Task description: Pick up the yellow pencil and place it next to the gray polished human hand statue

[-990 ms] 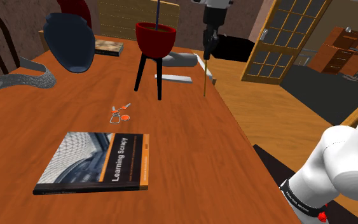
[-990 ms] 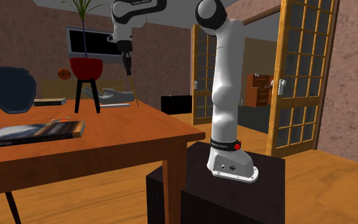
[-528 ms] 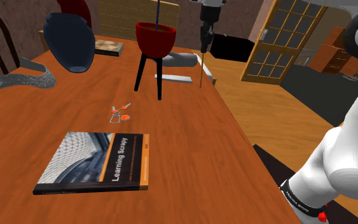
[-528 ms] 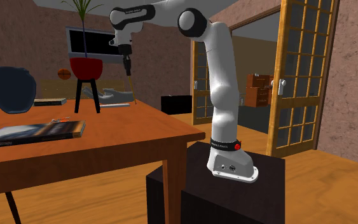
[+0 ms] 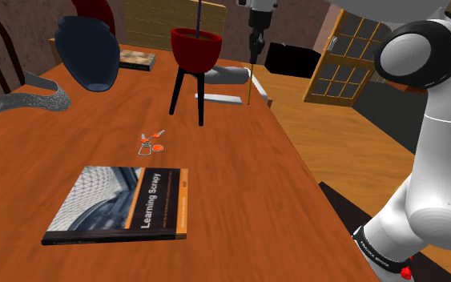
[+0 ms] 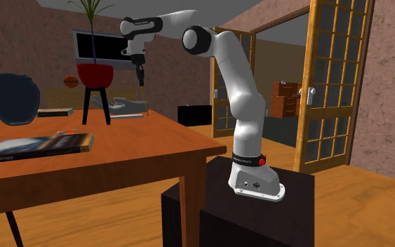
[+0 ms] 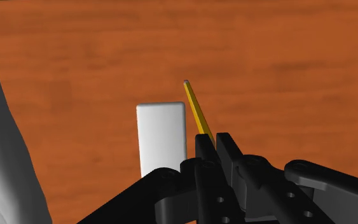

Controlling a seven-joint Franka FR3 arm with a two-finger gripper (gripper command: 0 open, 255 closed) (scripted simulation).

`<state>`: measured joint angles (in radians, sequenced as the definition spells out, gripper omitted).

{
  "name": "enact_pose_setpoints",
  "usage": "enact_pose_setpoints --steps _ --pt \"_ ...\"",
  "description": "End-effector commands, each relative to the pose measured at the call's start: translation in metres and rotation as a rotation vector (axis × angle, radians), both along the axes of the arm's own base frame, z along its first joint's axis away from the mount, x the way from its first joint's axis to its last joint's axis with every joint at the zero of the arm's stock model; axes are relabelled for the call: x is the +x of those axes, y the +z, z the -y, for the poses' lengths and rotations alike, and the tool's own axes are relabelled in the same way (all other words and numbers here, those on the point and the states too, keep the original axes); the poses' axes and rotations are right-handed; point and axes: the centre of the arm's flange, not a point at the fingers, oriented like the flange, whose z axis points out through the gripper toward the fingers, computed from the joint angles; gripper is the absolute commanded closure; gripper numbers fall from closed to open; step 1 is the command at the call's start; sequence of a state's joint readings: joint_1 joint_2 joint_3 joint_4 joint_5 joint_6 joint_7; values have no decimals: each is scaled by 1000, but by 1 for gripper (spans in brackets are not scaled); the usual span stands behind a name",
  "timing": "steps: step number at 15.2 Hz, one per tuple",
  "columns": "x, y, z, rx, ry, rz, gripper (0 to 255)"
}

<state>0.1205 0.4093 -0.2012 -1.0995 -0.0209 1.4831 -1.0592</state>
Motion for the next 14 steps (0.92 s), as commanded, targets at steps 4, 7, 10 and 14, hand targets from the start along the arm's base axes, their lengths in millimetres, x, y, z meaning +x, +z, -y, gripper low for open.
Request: enact_pose_setpoints --steps 4,7,10,14 --pt "1 -25 1 0 0 1 255" --pt "1 -41 1 0 0 1 255" --pt "1 -57 1 0 0 1 255" --pt "1 -78 1 0 0 1 255"
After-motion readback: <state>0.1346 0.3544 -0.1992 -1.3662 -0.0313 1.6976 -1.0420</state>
